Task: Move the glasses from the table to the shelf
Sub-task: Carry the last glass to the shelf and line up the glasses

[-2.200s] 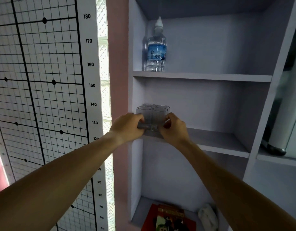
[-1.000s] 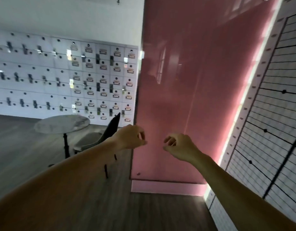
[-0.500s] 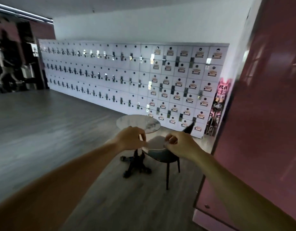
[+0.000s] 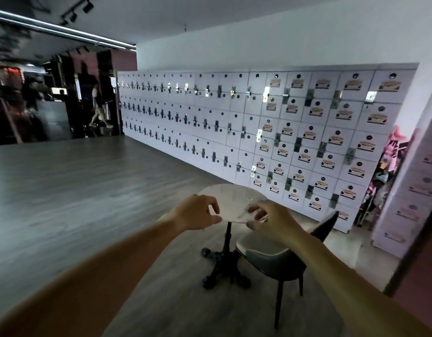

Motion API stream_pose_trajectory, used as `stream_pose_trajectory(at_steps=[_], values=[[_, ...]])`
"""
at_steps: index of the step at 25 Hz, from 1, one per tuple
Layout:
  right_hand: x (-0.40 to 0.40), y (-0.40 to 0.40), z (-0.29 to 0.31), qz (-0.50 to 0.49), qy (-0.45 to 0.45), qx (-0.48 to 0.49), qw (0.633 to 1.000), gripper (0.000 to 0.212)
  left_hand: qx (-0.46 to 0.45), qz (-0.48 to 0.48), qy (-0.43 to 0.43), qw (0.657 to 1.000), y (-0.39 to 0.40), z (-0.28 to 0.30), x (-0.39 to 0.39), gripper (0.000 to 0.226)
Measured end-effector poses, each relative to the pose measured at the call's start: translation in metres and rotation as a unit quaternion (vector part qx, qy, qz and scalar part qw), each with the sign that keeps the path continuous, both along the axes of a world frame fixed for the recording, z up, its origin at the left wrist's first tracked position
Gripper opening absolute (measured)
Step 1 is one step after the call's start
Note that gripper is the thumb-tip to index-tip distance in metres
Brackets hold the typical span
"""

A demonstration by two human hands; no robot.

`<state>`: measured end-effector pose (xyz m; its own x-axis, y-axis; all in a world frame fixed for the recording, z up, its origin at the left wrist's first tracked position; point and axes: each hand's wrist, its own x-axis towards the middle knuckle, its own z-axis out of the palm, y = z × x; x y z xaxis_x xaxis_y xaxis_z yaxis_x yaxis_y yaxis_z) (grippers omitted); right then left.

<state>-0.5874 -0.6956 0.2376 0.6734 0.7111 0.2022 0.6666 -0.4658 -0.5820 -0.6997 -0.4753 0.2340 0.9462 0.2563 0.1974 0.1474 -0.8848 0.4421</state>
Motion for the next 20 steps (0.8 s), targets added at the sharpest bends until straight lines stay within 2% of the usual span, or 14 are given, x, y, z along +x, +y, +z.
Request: stream_pose_trajectory(at_steps=[5, 12, 16, 20], values=[[0.086, 0.06, -0.009, 0.003, -0.015, -0.024, 1.0, 0.041, 0.006, 0.007, 0.004, 1.0, 0.06, -0.009, 0.081, 0.012], [0.221, 0.153, 0.008, -0.032, -0.003, -0.021, 0.999, 0.039, -0.016, -0.005, -0.003, 1.0, 0.158, 0.012, 0.227, 0.013], [0.279, 0.193, 0.004, -0.046, 0.003, -0.011, 0.999, 0.041, -0.025, -0.034, -0.004, 0.999, 0.189, 0.007, 0.304, 0.013], [0.342, 0.21, -0.011, -0.072, 0.021, -0.03, 0.997, 0.041, -0.016, -0.06, 0.03, 0.998, 0.211, -0.011, 0.38, 0.014]])
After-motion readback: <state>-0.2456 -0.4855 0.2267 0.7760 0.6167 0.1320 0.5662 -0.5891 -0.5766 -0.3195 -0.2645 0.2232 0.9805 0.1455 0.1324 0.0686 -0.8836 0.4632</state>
